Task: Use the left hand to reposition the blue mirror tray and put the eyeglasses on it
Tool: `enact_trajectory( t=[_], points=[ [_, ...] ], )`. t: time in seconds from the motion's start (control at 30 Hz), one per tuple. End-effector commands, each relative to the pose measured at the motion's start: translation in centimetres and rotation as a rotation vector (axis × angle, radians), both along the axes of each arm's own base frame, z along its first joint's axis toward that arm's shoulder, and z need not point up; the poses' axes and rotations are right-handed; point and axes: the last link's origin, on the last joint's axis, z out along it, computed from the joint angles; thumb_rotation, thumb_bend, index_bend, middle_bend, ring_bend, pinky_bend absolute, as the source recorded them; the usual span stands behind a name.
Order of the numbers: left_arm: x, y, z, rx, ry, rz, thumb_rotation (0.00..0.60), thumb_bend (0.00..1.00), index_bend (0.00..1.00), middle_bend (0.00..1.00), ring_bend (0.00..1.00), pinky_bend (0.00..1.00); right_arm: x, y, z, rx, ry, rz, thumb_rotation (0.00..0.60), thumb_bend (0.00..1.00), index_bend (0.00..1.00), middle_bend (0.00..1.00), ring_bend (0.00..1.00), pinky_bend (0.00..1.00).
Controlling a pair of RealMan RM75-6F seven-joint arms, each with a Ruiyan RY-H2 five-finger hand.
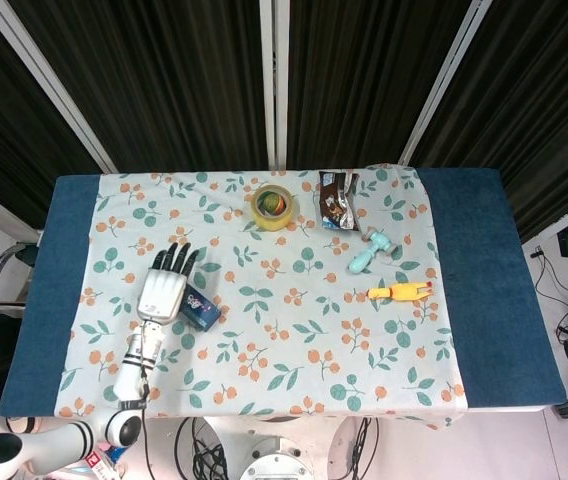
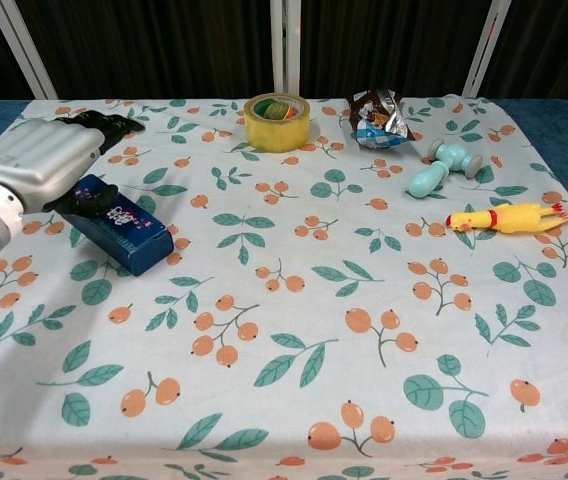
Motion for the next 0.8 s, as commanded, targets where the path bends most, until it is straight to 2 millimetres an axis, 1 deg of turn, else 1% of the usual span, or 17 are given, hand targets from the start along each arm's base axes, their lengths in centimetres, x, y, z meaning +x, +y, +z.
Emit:
enact_trajectory(
  t=[0.03, 0.27, 0.4, 0.47, 0.6, 0.7, 0.73, 0.8],
  points=[
    [0.4, 0.3, -0.4, 0.013, -0.021, -0.025, 0.600, 0.48, 0.00, 0.05, 0.07, 0.16, 0.0, 0.0, 0.0, -0.001, 0.001, 0.000, 0.600, 0.20, 0.00, 0.00, 0.00, 0.00],
    [0.4, 0.5, -1.0, 0.003, -0.019, -0.022, 0.600, 0.44, 0.00, 0.05, 0.07, 0.16, 0.1, -0.1, 0.2, -0.003, 0.005, -0.001, 0.600, 0.20, 0.00, 0.00, 0.00, 0.00],
    [0.4, 0.5, -0.6, 0.019, -0.025, -0.027, 0.600, 0.43, 0.00, 0.04, 0.07, 0.16, 0.2, -0.1, 0.2, -0.002, 0.004, 0.001, 0.600, 0.20, 0.00, 0.00, 0.00, 0.00],
    [0.5, 0.4, 0.2, 0.039, -0.025, -0.037, 0.600, 0.43, 0.00, 0.04, 0.07, 0.16, 0.2, -0.1, 0.2, -0.002, 0.003, 0.004, 0.600, 0.20, 0.00, 0.00, 0.00, 0.00],
    [0.5, -0.3, 2.7, 0.088, -0.051, -0.053, 0.600, 0.41, 0.00, 0.04, 0.07, 0.16, 0.4, -0.2, 0.3, -0.009, 0.000, 0.015, 0.600, 0.20, 0.00, 0.00, 0.00, 0.00],
    [-0.1, -1.5, 5.4, 0.118, -0.081, -0.048, 0.600, 0.34, 0.00, 0.04, 0.06, 0.16, 0.7, 0.0, 0.5, -0.015, 0.001, 0.027, 0.600, 0.20, 0.00, 0.00, 0.00, 0.00],
    [-0.5, -2.2, 6.5, 0.122, -0.096, -0.042, 0.600, 0.29, 0.00, 0.04, 0.06, 0.16, 0.8, 0.0, 0.5, -0.014, 0.002, 0.033, 0.600, 0.20, 0.00, 0.00, 0.00, 0.00],
    [-1.4, -3.5, 8.1, 0.108, -0.122, -0.031, 0.600, 0.24, 0.00, 0.04, 0.05, 0.16, 0.9, 0.2, 0.5, -0.007, 0.005, 0.043, 0.600, 0.20, 0.00, 0.00, 0.00, 0.00]
  ],
)
